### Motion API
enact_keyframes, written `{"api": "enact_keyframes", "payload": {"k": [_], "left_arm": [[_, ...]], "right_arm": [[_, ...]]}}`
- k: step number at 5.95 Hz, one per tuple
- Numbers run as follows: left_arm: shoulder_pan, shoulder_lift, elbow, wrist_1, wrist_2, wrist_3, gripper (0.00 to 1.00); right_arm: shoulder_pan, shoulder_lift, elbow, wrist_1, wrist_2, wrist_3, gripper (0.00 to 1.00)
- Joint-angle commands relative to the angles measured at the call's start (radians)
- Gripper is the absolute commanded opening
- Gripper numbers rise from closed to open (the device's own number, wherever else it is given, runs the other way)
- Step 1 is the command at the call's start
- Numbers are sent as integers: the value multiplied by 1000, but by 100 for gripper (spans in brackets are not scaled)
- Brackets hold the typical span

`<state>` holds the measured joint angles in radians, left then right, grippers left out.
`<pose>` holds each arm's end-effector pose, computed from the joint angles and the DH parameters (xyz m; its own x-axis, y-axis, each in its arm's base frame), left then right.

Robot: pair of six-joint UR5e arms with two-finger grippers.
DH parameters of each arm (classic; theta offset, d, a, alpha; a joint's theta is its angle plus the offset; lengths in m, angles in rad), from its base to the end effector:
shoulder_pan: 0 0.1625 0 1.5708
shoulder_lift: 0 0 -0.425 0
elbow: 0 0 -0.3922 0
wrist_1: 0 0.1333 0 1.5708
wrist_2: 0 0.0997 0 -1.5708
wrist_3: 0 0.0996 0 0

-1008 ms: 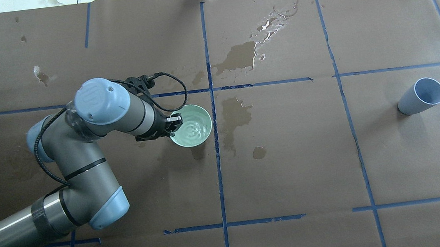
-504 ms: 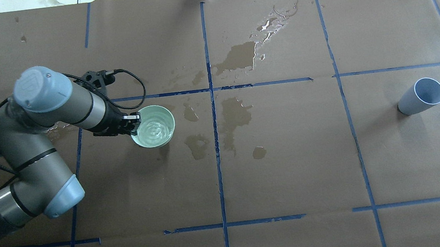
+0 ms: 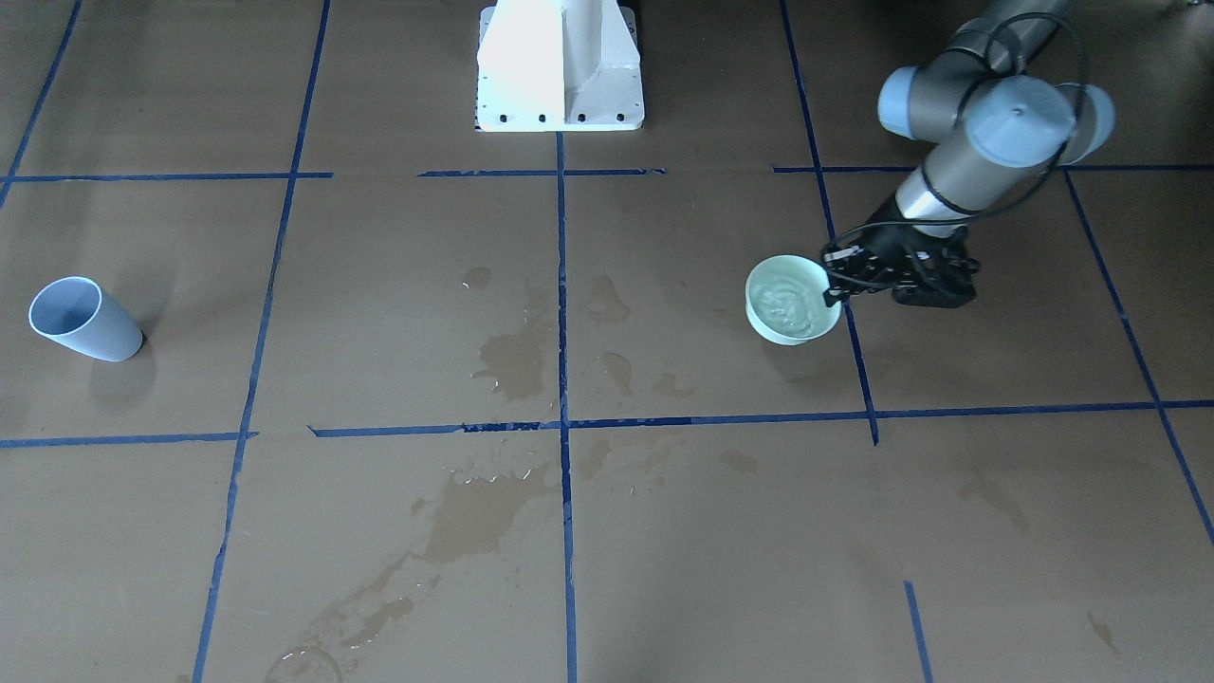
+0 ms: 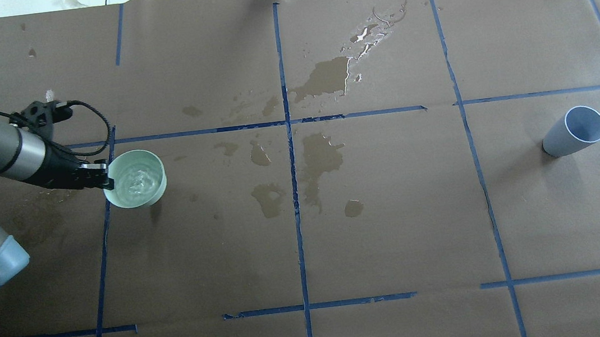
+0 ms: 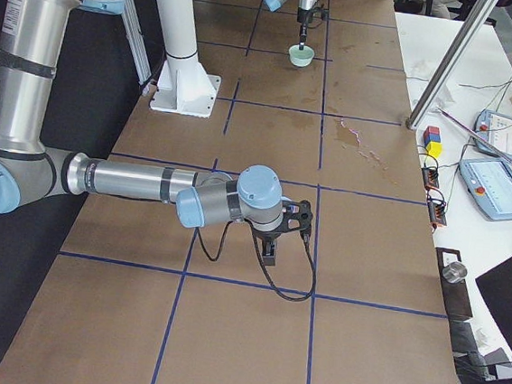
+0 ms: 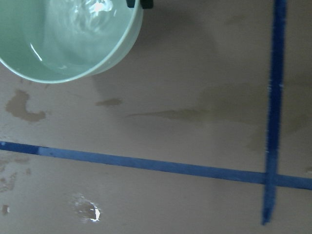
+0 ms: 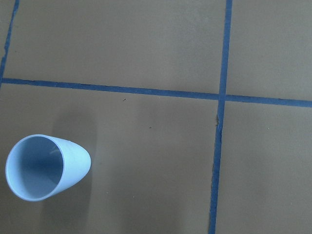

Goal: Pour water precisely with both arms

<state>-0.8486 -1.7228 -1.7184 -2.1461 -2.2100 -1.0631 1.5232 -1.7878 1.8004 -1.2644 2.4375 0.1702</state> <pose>0.3176 -0.4723 0.4416 0.5160 0.0046 -0.8566 0.0558 0.9977 0.0389 0.0375 -0.4178 0.6025 0.6337 -0.1050 0.7664 -0.0631 0.9804 0.1865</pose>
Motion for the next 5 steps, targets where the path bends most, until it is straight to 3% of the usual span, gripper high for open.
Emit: {"api": "enact_keyframes", "payload": {"k": [1, 2, 5], "left_arm": [[-88, 116, 3, -9, -39, 189, 0], [-124, 185, 5, -11, -43, 300, 0], [-202, 218, 80, -15, -106, 446, 0]], "right_arm": [[0, -1, 4, 0, 0, 0, 100], [0, -1, 4, 0, 0, 0, 100], [0, -2, 4, 0, 0, 2, 100]]}}
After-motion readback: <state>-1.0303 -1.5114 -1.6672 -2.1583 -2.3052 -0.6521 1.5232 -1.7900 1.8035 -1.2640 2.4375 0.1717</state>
